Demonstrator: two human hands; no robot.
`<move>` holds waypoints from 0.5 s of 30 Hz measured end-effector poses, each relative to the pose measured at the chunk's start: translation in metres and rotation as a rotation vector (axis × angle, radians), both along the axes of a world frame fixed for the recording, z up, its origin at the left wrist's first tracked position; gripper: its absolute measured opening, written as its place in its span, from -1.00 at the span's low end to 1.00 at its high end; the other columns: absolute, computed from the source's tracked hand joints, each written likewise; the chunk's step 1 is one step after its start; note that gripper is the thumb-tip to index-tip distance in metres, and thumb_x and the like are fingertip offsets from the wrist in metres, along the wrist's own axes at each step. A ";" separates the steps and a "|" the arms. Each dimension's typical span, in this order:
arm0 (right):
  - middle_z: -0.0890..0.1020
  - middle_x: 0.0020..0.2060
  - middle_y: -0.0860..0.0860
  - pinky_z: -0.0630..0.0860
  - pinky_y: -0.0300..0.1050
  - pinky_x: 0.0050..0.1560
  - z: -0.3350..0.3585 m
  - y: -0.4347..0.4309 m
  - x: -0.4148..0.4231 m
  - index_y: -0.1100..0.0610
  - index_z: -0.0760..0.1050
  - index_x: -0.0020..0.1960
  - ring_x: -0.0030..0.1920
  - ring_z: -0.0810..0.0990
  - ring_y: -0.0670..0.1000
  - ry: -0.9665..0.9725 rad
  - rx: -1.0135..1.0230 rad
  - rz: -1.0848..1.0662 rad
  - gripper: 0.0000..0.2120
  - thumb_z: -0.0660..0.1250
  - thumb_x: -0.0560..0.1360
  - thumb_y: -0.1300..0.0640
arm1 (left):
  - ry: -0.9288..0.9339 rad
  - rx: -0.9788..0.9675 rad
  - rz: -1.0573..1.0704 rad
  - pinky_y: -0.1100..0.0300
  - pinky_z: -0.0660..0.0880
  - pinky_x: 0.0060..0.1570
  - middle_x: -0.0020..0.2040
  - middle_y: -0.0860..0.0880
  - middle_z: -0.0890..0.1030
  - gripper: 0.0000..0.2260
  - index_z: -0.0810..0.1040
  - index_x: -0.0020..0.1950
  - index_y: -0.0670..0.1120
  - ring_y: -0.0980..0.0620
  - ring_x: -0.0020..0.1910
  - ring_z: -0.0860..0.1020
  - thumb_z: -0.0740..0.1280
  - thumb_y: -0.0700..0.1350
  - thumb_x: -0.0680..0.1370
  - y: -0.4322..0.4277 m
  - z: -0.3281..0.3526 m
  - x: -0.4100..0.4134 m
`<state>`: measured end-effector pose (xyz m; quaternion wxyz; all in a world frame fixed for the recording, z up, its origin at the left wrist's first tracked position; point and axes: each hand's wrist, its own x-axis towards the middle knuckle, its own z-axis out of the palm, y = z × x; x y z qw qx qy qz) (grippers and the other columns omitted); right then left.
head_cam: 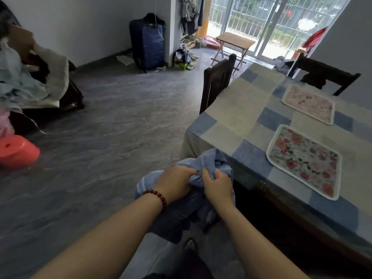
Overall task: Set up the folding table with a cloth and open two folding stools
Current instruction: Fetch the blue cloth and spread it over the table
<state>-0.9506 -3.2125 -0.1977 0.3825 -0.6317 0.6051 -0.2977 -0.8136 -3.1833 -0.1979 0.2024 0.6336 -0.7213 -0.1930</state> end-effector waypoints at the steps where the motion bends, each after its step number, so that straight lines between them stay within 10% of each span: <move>1: 0.45 -0.51 0.02 0.26 -0.28 -0.49 -0.002 -0.004 0.007 0.15 0.31 -0.43 -0.47 0.37 -0.10 -0.007 0.000 0.014 -0.62 0.28 0.54 0.13 | 0.003 -0.002 0.024 0.30 0.31 -0.12 0.00 -0.09 0.66 -0.88 0.63 -0.04 -0.11 -0.07 -0.01 0.59 0.30 -0.19 0.49 -0.001 -0.001 0.006; 15: 0.57 -0.40 -0.05 0.42 -0.40 -0.39 -0.014 -0.127 0.167 0.15 0.49 -0.28 -0.38 0.55 -0.17 -0.205 0.107 0.246 -0.68 0.23 0.58 0.02 | -0.021 0.071 0.382 0.18 0.41 -0.27 -0.18 -0.05 0.62 -0.87 0.41 -0.28 0.01 -0.07 -0.19 0.57 0.33 -0.10 0.42 -0.100 -0.017 0.160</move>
